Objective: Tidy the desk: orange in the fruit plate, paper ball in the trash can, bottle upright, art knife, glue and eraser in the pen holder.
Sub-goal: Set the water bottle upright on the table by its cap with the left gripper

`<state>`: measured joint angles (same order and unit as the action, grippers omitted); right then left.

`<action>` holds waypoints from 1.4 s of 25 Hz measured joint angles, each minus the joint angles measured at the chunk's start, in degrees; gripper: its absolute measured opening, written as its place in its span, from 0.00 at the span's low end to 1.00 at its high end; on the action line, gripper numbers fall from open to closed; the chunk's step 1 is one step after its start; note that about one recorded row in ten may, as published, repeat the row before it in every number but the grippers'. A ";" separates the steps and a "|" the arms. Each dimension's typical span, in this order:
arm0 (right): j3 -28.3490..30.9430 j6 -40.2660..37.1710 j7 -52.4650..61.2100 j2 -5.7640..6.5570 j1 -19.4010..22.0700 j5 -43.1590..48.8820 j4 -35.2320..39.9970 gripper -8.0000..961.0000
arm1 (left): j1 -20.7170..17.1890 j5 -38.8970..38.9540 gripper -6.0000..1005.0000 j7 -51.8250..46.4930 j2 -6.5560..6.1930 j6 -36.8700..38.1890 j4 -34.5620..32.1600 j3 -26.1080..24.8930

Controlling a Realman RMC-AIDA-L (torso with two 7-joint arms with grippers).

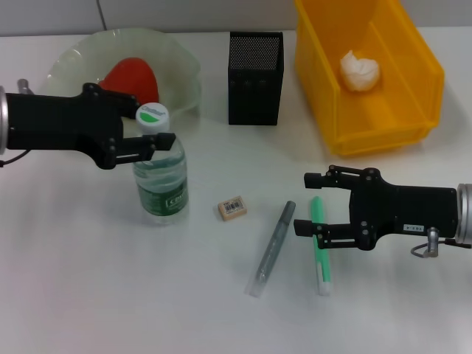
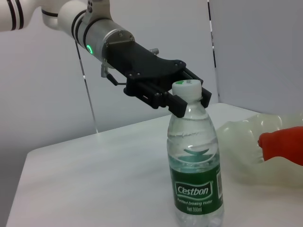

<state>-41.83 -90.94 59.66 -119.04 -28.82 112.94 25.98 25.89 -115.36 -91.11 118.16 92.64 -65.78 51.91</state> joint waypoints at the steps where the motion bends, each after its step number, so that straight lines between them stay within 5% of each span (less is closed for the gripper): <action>1: 0.00 -0.04 0.00 -0.02 -0.03 0.00 -0.03 0.85 | 0.00 0.00 0.45 0.00 0.00 0.00 0.00 0.00; 35: 0.00 -1.35 -1.32 -0.23 -0.01 -0.13 -1.82 0.85 | -6.31 4.76 0.45 8.71 -0.82 3.70 3.67 -16.06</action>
<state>-41.83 -92.29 58.33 -119.27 -28.82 112.81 24.16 19.58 -110.60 -82.40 117.34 96.34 -62.10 35.84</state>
